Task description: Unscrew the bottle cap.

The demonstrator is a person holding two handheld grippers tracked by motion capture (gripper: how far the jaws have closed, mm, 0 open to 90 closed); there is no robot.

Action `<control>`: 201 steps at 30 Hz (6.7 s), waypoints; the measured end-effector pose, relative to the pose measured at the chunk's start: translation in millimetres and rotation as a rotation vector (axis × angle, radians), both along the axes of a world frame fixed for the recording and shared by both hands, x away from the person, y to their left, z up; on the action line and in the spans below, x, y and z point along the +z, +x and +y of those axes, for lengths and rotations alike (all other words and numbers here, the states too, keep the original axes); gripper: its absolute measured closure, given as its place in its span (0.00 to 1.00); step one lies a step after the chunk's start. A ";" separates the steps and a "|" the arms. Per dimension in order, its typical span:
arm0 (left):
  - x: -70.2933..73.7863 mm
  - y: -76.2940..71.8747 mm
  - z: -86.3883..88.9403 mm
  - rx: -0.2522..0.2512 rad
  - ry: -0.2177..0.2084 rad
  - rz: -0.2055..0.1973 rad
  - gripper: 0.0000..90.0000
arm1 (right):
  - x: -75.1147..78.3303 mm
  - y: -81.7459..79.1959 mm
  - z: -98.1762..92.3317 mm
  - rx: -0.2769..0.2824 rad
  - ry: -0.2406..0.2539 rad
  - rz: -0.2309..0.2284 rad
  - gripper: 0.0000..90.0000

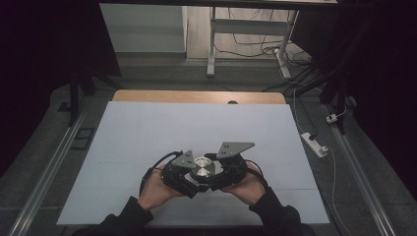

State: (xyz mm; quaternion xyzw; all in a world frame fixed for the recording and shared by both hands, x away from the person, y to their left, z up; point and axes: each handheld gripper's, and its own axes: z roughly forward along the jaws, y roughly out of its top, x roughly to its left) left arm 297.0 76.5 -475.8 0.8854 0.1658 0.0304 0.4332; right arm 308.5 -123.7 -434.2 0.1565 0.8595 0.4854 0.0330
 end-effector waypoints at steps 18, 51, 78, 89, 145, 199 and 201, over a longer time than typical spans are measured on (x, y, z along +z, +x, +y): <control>3.1 -4.0 -5.9 0.011 0.020 -0.010 0.17 | 14.5 0.1 -6.3 -0.053 0.009 0.045 0.02; 7.1 -3.8 -2.1 -0.125 -0.037 0.014 0.17 | 4.1 11.2 -19.7 0.233 0.118 0.054 0.14; 4.3 1.2 1.7 -0.041 -0.047 0.028 0.17 | 3.7 2.3 -5.2 0.038 0.055 0.026 0.22; 4.1 1.7 6.2 -0.152 -0.069 0.018 0.17 | 6.2 3.0 -7.8 0.134 0.085 0.055 0.22; 8.1 -0.4 5.9 -0.148 -0.064 0.021 0.17 | 6.7 0.0 -6.8 0.157 0.059 0.005 0.20; 11.3 -5.4 3.9 -0.196 -0.089 0.005 0.17 | 15.6 -3.0 -10.0 0.227 0.067 0.017 0.22; 11.5 -4.9 3.8 -0.158 -0.080 0.002 0.17 | 15.0 -2.3 -9.7 0.201 0.072 0.023 0.20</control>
